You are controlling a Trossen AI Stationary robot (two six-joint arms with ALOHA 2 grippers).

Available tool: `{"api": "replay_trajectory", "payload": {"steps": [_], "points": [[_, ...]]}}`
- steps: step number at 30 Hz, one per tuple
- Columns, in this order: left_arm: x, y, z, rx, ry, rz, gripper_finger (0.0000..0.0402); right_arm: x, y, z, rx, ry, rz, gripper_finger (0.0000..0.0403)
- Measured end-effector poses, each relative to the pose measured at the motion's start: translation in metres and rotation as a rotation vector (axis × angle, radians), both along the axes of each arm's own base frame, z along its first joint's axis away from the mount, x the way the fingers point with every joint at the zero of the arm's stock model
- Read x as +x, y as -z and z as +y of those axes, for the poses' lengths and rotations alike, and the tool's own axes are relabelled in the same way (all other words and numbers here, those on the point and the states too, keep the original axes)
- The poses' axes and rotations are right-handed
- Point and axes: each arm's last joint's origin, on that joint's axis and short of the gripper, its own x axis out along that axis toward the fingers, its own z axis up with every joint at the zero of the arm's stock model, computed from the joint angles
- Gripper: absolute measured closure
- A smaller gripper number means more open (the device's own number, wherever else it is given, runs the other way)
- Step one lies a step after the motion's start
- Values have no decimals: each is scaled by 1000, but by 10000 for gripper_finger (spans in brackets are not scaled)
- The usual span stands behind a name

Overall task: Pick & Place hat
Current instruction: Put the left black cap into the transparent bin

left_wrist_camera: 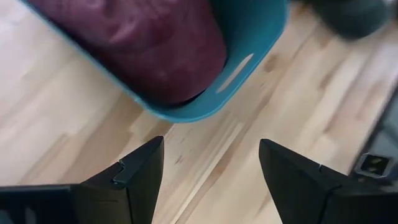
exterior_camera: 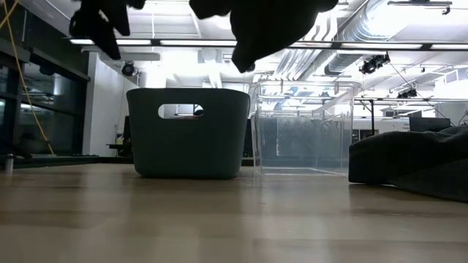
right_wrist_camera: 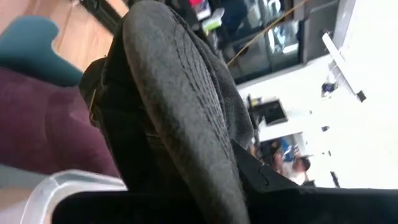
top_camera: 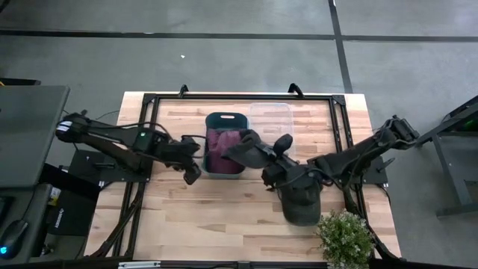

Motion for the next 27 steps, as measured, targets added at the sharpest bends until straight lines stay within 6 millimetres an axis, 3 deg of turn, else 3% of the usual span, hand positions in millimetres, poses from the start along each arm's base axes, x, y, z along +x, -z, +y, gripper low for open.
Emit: {"api": "replay_trajectory", "payload": {"steps": [8, 14, 23, 27], "points": [[-29, 47, 7, -72, 0, -306, 156, 6, -23, -37, 133, 168, -21, 398], [-34, 78, 8, -76, 6, -353, 156, 0, -17, -74, 261, 298, 69, 398], [-34, 94, 9, -60, -11, -371, 156, -13, 2, -113, 370, 446, 210, 398], [-34, 94, 9, -49, -21, -373, 156, -12, 6, -121, 433, 434, 246, 398]]}}
